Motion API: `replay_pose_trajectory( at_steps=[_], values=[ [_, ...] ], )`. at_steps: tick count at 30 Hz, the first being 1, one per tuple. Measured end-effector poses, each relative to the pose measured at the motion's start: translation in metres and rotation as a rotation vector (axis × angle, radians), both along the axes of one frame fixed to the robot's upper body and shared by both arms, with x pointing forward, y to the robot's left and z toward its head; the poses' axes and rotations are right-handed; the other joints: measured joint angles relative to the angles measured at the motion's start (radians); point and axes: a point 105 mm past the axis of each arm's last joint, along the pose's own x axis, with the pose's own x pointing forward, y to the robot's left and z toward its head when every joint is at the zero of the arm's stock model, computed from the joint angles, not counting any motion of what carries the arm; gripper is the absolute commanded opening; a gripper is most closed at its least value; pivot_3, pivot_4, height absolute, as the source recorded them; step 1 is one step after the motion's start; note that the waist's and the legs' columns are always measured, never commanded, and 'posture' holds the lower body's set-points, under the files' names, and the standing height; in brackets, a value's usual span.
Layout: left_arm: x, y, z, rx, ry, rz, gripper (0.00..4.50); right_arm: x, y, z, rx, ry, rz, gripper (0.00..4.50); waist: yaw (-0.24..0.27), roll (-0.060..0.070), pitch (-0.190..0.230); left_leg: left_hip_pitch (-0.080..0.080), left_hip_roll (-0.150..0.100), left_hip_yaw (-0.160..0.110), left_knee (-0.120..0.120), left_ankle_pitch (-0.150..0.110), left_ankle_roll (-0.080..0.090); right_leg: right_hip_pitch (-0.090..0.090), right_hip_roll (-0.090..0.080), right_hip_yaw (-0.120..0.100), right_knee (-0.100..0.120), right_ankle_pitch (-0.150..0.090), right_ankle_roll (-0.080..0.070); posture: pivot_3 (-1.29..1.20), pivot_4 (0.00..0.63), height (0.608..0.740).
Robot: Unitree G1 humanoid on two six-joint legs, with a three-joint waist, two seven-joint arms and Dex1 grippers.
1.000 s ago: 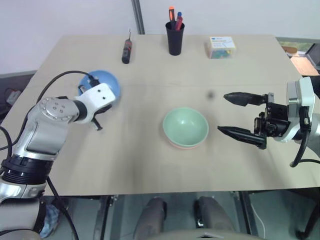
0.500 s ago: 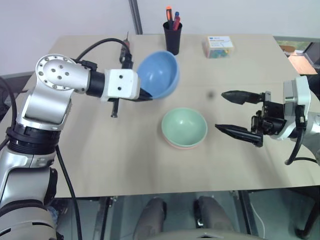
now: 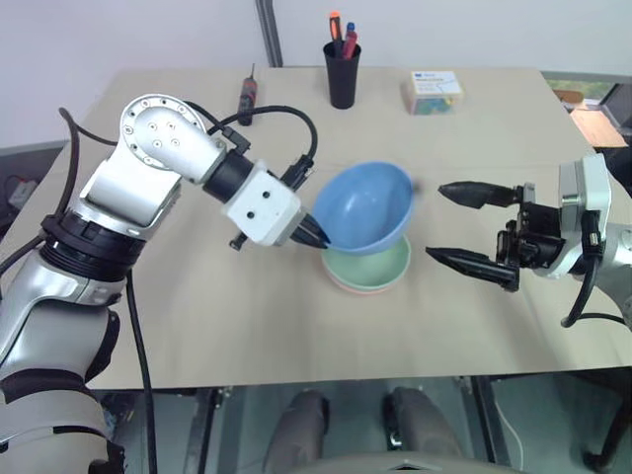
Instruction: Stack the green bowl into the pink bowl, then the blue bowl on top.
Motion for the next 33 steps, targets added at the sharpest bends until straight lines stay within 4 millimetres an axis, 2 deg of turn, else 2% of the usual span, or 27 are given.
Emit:
replay_pose_trajectory(
  at_steps=[5, 8, 10, 13, 16, 18, 22, 27, 29, 32, 33],
  values=[
    [-0.001, -0.005, 0.0, -0.005, -0.005, -0.034, 0.02, 0.001, 0.0, 0.0, -0.001, -0.004, -0.011, 4.5, 0.002, 0.0, 0.0, 0.0, 0.0, 0.0, 0.0, 0.0, 0.0, 0.0, 0.0, 0.0, 0.0, 0.0, 0.0, 0.0, 0.15, 0.739],
    [-0.003, -0.013, 0.001, -0.042, 0.016, -0.069, 0.82, -0.001, 0.0, 0.0, -0.004, -0.009, -0.01, 4.5, 0.004, 0.0, 0.0, -0.001, 0.0, -0.001, 0.001, 0.0, -0.001, 0.0, 0.0, -0.001, 0.0, 0.0, 0.0, 0.0, 0.15, 0.739],
    [-0.007, -0.016, 0.004, -0.074, 0.042, -0.086, 1.71, -0.001, 0.0, -0.001, -0.005, -0.007, -0.012, 4.5, 0.003, 0.0, 0.0, -0.001, 0.0, -0.001, 0.001, 0.0, -0.001, 0.0, 0.0, 0.0, 0.0, 0.0, 0.0, 0.0, 0.15, 0.739],
    [-0.009, -0.016, 0.007, -0.091, 0.061, -0.089, 2.58, -0.001, -0.002, 0.0, -0.003, -0.009, -0.019, 4.5, 0.001, 0.0, 0.0, 0.0, 0.0, 0.0, 0.001, 0.0, 0.0, 0.0, 0.0, 0.0, 0.0, 0.0, 0.0, 0.0, 0.15, 0.739],
    [-0.009, -0.015, 0.01, -0.101, 0.058, -0.08, 3.91, -0.001, -0.002, 0.001, 0.001, -0.01, -0.019, 4.5, 0.002, 0.0, 0.0, 0.0, 0.0, 0.0, 0.001, 0.0, 0.0, 0.0, 0.0, 0.0, 0.0, 0.0, 0.0, 0.0, 0.15, 0.739],
    [-0.007, -0.013, 0.009, -0.1, 0.076, -0.057, 4.37, -0.001, -0.003, 0.001, 0.0, -0.012, -0.018, 4.5, 0.002, 0.0, 0.0, 0.0, 0.0, 0.0, 0.001, 0.0, 0.0, 0.0, 0.0, 0.0, 0.0, 0.0, 0.0, 0.0, 0.15, 0.739],
    [-0.001, -0.007, 0.009, -0.129, 0.117, 0.008, 4.37, -0.002, -0.003, 0.0, -0.003, -0.009, -0.006, 4.5, 0.002, 0.0, 0.0, 0.0, 0.0, 0.0, 0.001, 0.0, 0.0, 0.0, 0.0, 0.0, 0.0, 0.0, 0.0, 0.0, 0.15, 0.739],
    [0.01, -0.008, 0.019, -0.292, 0.207, 0.139, 4.37, -0.001, -0.007, -0.003, -0.01, 0.005, -0.01, 4.5, 0.003, 0.0, 0.0, 0.0, 0.0, -0.001, 0.002, 0.0, 0.0, 0.0, 0.0, -0.001, 0.0, 0.0, 0.0, 0.0, 0.15, 0.739],
    [0.015, 0.003, 0.023, -0.397, 0.239, 0.235, 4.37, 0.0, -0.009, -0.004, -0.041, 0.021, -0.031, 4.5, -0.001, 0.0, 0.0, 0.001, 0.0, 0.0, 0.001, 0.0, 0.0, 0.0, 0.0, 0.001, 0.001, 0.0, 0.0, 0.0, 0.15, 0.739],
    [0.024, 0.017, 0.015, -0.497, 0.309, 0.364, 4.37, 0.002, -0.01, -0.006, -0.053, 0.041, -0.052, 4.5, -0.004, 0.0, 0.0, 0.001, 0.001, 0.0, 0.001, 0.0, 0.0, 0.0, 0.0, 0.0, 0.001, 0.0, 0.0, 0.0, 0.15, 0.739],
    [0.033, 0.025, 0.015, -0.586, 0.326, 0.464, 4.37, 0.003, -0.011, -0.007, -0.053, 0.058, -0.057, 4.5, -0.002, 0.0, 0.0, 0.001, 0.001, 0.0, 0.001, 0.0, 0.0, 0.0, 0.0, 0.001, 0.001, 0.0, 0.0, 0.0, 0.15, 0.739]
  ],
)
